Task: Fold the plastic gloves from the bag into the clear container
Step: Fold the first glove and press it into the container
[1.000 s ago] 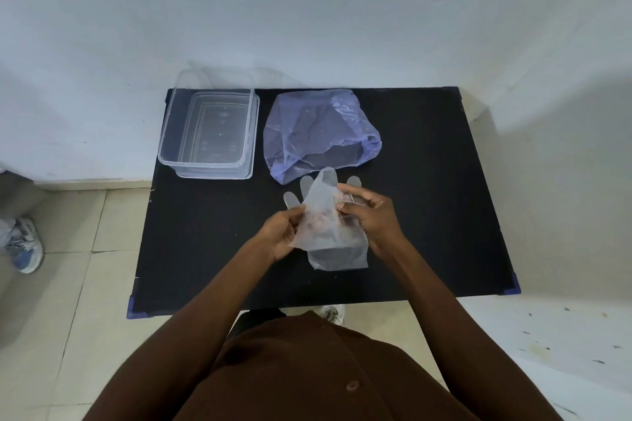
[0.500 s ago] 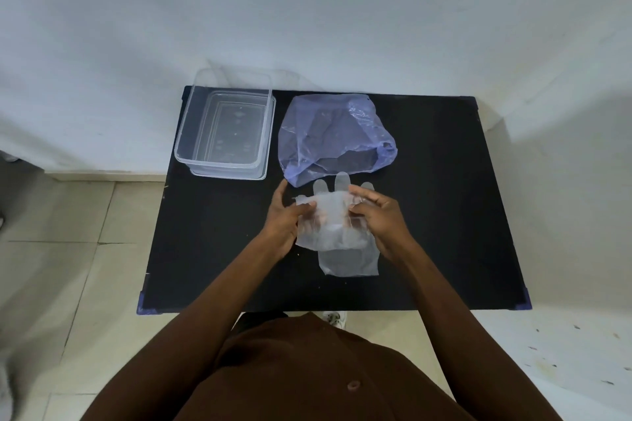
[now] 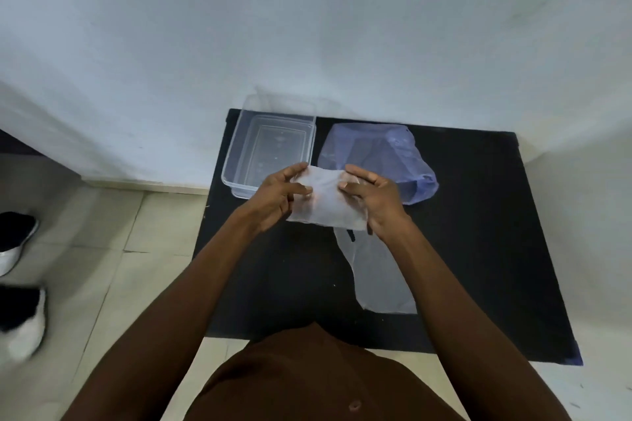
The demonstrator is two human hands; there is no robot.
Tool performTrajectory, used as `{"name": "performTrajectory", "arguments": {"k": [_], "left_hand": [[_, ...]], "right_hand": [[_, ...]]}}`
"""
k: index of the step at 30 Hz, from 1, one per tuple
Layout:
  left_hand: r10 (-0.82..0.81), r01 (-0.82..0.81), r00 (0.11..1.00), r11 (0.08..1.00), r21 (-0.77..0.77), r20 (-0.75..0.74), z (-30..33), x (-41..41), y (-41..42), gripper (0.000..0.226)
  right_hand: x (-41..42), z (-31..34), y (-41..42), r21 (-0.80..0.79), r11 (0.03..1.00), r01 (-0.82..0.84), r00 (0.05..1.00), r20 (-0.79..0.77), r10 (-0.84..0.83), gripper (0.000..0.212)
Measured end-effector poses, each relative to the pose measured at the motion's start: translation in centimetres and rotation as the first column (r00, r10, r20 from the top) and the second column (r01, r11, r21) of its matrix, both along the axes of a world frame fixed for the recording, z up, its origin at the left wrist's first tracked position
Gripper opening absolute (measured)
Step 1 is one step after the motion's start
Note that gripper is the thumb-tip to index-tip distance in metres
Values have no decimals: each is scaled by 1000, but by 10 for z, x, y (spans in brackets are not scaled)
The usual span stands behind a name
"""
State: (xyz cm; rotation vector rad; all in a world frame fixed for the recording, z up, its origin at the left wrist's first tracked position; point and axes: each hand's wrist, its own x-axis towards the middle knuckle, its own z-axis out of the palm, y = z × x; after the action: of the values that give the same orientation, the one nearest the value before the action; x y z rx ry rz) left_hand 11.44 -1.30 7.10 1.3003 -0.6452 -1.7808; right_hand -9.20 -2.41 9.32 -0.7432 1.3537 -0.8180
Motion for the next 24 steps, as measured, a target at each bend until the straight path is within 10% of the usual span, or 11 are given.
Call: {"name": "performTrajectory", "arguments": {"k": [15, 24], "left_hand": [[52, 302, 778, 843, -445, 626, 21, 108, -95, 78], [-142, 351, 677, 924, -148, 722, -43, 126, -105, 83]], "right_hand": [[111, 3, -93, -430, 895, -120, 975, -219, 26, 51], [142, -48, -111, -170, 955, -241, 850, -511, 124, 60]]}}
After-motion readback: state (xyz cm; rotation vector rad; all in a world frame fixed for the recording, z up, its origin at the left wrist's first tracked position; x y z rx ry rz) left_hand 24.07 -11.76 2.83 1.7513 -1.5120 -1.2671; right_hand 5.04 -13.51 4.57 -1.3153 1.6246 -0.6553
